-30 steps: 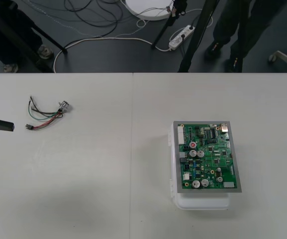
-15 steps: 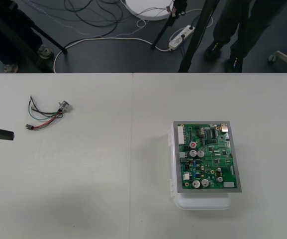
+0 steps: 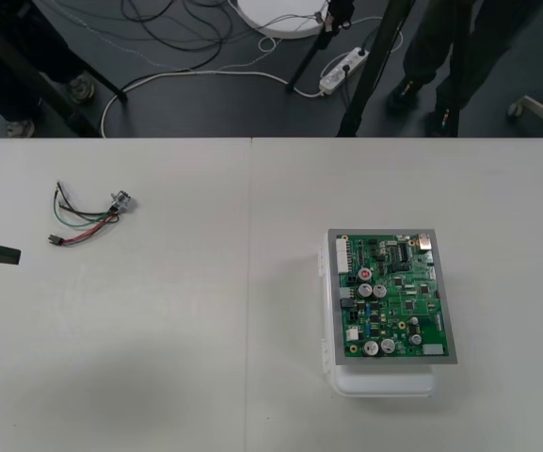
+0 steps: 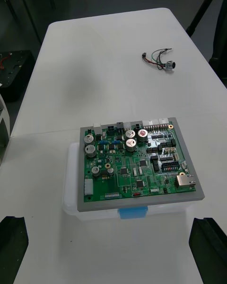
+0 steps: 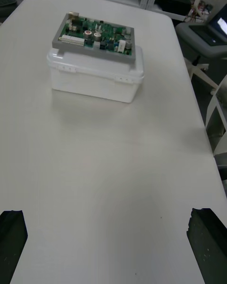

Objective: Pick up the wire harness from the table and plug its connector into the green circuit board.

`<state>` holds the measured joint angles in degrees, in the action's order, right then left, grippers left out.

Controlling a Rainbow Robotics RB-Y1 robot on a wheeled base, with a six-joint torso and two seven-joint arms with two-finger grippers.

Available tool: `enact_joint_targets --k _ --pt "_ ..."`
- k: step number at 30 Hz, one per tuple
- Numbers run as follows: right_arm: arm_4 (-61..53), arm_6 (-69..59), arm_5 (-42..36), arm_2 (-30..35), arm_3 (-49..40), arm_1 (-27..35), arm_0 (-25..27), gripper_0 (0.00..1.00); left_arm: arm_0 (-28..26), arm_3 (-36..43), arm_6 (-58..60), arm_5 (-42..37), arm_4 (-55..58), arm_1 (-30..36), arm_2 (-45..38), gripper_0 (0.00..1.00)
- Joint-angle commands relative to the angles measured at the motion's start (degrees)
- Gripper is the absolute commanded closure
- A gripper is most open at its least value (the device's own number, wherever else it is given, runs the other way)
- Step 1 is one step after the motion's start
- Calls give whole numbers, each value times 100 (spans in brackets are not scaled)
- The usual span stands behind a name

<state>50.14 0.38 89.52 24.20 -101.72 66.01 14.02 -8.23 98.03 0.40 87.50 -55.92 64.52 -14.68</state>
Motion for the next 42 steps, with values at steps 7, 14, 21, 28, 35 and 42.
enact_joint_targets --k 7,14,21,28,35,42 --pt "-163 49 -321 6 -59 157 162 0 937 -179 -673 250 -964 -36 -9 0" --pt "-497 49 -928 -82 -129 333 435 0 1289 -188 -1139 250 -1430 -27 264 0" --pt "-1305 234 -1569 -539 -155 483 865 0 1684 -188 -1771 250 -2142 8 422 0" --pt "-1718 1095 -1956 -1075 -155 535 892 0 1957 -188 -2466 250 -2634 140 563 0" --pt "-2052 1869 -1965 -2104 319 553 391 0 2106 -188 -3292 -462 -2696 676 1072 0" --pt "-2764 2704 -1429 -3580 1225 658 -647 0 2299 -188 -4241 -1060 -2722 1045 1433 0"
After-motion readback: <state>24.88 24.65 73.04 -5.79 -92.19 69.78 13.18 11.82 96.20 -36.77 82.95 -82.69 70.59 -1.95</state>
